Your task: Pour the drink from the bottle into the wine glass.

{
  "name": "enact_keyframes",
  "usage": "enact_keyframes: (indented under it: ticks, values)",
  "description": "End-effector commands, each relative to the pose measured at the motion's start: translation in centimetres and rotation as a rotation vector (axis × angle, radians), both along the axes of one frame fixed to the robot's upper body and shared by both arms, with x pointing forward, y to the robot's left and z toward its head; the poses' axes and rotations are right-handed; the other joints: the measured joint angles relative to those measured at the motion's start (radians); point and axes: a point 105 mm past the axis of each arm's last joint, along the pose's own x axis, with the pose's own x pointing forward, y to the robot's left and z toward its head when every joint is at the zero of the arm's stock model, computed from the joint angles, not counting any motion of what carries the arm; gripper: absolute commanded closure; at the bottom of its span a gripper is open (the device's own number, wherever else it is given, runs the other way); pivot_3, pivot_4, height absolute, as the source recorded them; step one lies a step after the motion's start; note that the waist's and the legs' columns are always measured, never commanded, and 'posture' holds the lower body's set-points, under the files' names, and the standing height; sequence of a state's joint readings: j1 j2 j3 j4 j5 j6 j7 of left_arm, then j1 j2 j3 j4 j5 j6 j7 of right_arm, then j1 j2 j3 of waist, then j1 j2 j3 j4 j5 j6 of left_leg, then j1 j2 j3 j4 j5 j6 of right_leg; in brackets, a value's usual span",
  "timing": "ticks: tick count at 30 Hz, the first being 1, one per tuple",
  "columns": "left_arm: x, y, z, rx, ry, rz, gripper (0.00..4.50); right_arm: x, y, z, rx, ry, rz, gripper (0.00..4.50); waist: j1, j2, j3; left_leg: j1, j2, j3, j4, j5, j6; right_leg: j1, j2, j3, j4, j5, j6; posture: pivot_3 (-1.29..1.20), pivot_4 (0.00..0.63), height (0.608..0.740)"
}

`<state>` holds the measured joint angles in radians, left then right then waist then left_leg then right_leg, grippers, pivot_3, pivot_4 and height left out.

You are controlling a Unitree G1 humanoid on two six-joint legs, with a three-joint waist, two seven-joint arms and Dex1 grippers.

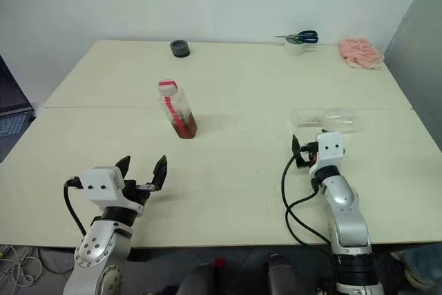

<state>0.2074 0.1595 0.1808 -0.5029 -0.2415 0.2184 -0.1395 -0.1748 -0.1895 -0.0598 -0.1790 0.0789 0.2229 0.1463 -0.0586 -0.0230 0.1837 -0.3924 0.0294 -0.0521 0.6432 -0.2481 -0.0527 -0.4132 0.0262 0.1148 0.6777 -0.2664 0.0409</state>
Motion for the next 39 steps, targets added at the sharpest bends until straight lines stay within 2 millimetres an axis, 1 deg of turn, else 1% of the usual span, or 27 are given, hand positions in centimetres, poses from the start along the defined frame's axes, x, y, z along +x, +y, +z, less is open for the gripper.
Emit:
enact_keyframes:
  ticks: [1,5,8,10,12,14,16,18,20,21,23,24,26,27,29,32,35,39]
  values:
    - [-0.2,-0.4,1.1,0.032,-0.031,-0.001,0.04,-0.4,-0.1,1.7,-0.009,-0.070,-0.006,0.00,0.000,0.000,0.000,0.000,0.000,0.000,0.000,0.000,0.000,0.000,0.000,0.000,0.000,0.000,0.000,0.00,0.150,0.740]
    - [0.0,-0.8,1.5,0.001,-0.053,-0.014,0.04,-0.3,-0.1,1.8,-0.010,-0.069,-0.006,0.00,0.000,0.000,0.000,0.000,0.000,0.000,0.000,0.000,0.000,0.000,0.000,0.000,0.000,0.000,0.000,0.00,0.150,0.740]
    - [0.0,-0.9,1.2,0.017,-0.037,-0.022,0.04,-0.3,0.1,1.7,-0.010,-0.063,0.008,0.00,0.000,0.000,0.000,0.000,0.000,0.000,0.000,0.000,0.000,0.000,0.000,0.000,0.000,0.000,0.000,0.00,0.150,0.740]
    - [0.0,-1.0,1.2,0.016,-0.035,-0.023,0.04,-0.4,0.5,2.0,-0.017,-0.070,0.029,0.00,0.000,0.000,0.000,0.000,0.000,0.000,0.000,0.000,0.000,0.000,0.000,0.000,0.000,0.000,0.000,0.00,0.150,0.740]
    - [0.2,-1.1,1.3,0.012,-0.039,-0.025,0.04,-0.5,1.2,2.6,-0.025,-0.087,0.066,0.00,0.000,0.000,0.000,0.000,0.000,0.000,0.000,0.000,0.000,0.000,0.000,0.000,0.000,0.000,0.000,0.00,0.150,0.740]
    - [0.6,-1.4,1.7,0.008,-0.046,-0.030,0.04,-0.4,2.5,3.9,-0.033,-0.119,0.143,0.00,0.000,0.000,0.000,0.000,0.000,0.000,0.000,0.000,0.000,0.000,0.000,0.000,0.000,0.000,0.000,0.00,0.150,0.740]
    - [1.5,-1.9,2.2,0.001,-0.062,-0.042,0.04,-0.3,4.9,6.1,-0.025,-0.163,0.300,0.00,-0.001,0.000,0.001,0.000,0.000,0.000,0.000,0.000,0.000,0.000,0.000,0.000,0.000,0.000,0.000,0.00,0.150,0.740]
    - [2.7,-2.2,2.7,0.015,-0.069,-0.032,0.04,-0.5,7.5,8.1,-0.055,-0.197,0.479,0.00,-0.001,0.000,0.001,0.000,0.000,0.000,0.001,0.000,0.000,0.000,0.001,0.000,0.001,0.001,0.001,0.00,0.150,0.740]
    - [4.0,-2.3,3.7,0.018,-0.084,-0.007,0.04,-0.9,9.7,9.5,-0.078,-0.195,0.651,0.00,-0.001,0.000,0.001,0.000,0.000,-0.001,0.001,0.000,0.000,0.001,0.001,-0.001,0.001,0.001,0.001,0.00,0.150,0.740]
    - [4.5,-2.5,4.4,0.023,-0.097,-0.003,0.04,-1.1,10.7,9.9,-0.089,-0.178,0.734,0.00,-0.001,0.000,0.001,0.000,0.000,-0.002,0.001,0.000,0.000,0.001,0.001,-0.002,0.001,0.001,0.001,0.00,0.150,0.740]
    - [5.5,-2.8,5.9,0.041,-0.116,-0.003,0.04,-1.8,12.3,10.0,-0.144,-0.149,0.893,0.00,0.001,-0.001,0.001,-0.001,0.000,-0.004,0.001,0.000,0.000,0.001,0.001,-0.003,0.000,0.001,0.001,0.00,0.150,0.740]
    - [5.9,-2.8,6.3,0.049,-0.120,0.001,0.04,-2.0,12.7,9.9,-0.161,-0.138,0.943,0.00,0.001,-0.001,0.001,-0.001,0.000,-0.005,0.001,0.000,0.000,0.002,0.001,-0.004,-0.001,0.002,-0.001,0.00,0.150,0.740]
    - [6.8,-2.1,7.2,0.005,-0.116,0.046,0.04,-1.9,13.3,9.6,-0.165,-0.102,1.009,0.00,0.002,-0.001,0.001,-0.003,0.000,-0.007,0.001,0.000,0.000,0.002,0.001,-0.007,-0.002,0.002,-0.002,0.00,0.150,0.740]
    - [7.2,-1.9,7.5,-0.023,-0.120,0.053,0.04,-1.8,13.5,9.5,-0.166,-0.090,1.022,0.00,0.002,-0.001,0.001,-0.003,0.000,-0.008,0.001,0.000,0.000,0.002,0.000,-0.009,-0.002,0.003,-0.002,0.00,0.150,0.740]
    - [7.7,-1.9,7.9,-0.022,-0.124,0.047,0.04,-1.7,13.8,9.4,-0.167,-0.079,1.044,0.00,0.003,-0.001,0.001,-0.005,0.000,-0.011,0.002,0.000,0.000,0.002,-0.001,-0.011,-0.002,0.003,-0.003,0.00,0.150,0.740]
    - [9.2,-2.2,8.1,-0.006,-0.121,0.025,0.04,-1.7,14.4,9.2,-0.170,-0.062,1.078,0.00,0.004,-0.001,0.001,-0.005,-0.001,-0.013,0.002,0.000,0.000,0.002,-0.001,-0.014,-0.001,0.004,-0.004,0.00,0.150,0.740]
    - [10.4,-2.8,7.9,0.007,-0.111,-0.020,0.04,-1.7,14.6,9.2,-0.170,-0.065,1.083,0.00,0.004,-0.001,0.001,-0.005,-0.001,-0.015,0.002,0.000,0.000,0.002,-0.001,-0.016,0.000,0.004,-0.004,0.00,0.150,0.740]
    - [11.0,-4.0,7.8,0.035,-0.117,-0.122,0.04,-1.6,14.7,9.2,-0.170,-0.069,1.085,0.00,0.005,-0.001,0.001,-0.005,-0.001,-0.016,0.002,0.000,0.000,0.002,-0.001,-0.016,0.000,0.004,-0.004,0.00,0.150,0.740]
